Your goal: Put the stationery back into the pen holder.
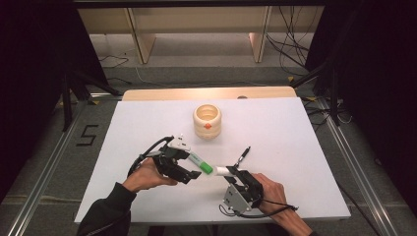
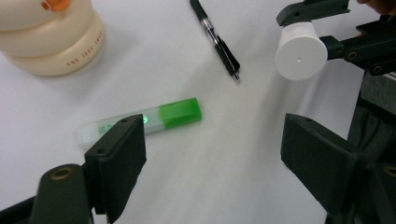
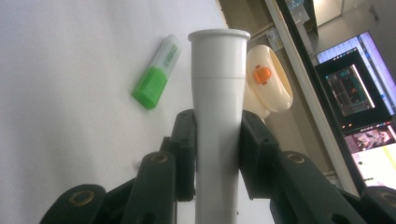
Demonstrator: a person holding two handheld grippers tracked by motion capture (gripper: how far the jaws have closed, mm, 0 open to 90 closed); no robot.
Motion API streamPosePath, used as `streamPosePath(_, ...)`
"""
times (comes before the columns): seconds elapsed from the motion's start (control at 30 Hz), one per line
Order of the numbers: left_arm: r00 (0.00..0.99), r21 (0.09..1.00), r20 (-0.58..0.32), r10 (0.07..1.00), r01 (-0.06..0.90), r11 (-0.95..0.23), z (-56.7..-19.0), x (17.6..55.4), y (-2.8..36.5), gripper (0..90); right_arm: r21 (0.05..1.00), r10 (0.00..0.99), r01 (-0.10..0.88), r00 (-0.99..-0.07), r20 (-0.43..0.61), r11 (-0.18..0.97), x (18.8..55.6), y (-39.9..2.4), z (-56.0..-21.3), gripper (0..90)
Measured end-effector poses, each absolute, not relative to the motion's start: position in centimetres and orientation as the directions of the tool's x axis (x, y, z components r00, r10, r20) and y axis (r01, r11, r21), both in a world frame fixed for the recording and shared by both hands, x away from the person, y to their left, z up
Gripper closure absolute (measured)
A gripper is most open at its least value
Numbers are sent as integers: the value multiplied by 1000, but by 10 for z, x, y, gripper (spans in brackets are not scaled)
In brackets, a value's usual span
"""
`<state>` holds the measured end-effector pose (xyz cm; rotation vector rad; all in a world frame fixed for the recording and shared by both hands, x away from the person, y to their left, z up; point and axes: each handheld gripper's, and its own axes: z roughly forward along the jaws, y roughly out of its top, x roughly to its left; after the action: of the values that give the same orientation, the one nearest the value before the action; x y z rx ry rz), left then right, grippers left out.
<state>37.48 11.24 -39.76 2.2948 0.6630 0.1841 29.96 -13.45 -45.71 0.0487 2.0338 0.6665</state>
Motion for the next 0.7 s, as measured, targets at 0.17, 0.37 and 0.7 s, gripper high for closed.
streamPosePath(0.17, 826, 766, -67, 560, 402, -501, -405, 368, 122, 195, 551, 365, -184, -576, -732, 814, 305, -139, -454, 701)
streamPosePath(0.37, 797, 828, -56, 601, 374, -419, -410, 363, 136, 162, 655, 458, -117, -625, -633, 747, 317, -145, -446, 700)
streamPosePath(0.7, 738, 905, -69, 672, 330, -269, -412, 356, 153, 153, 834, 628, 67, -691, -357, 548, 344, -161, -429, 701)
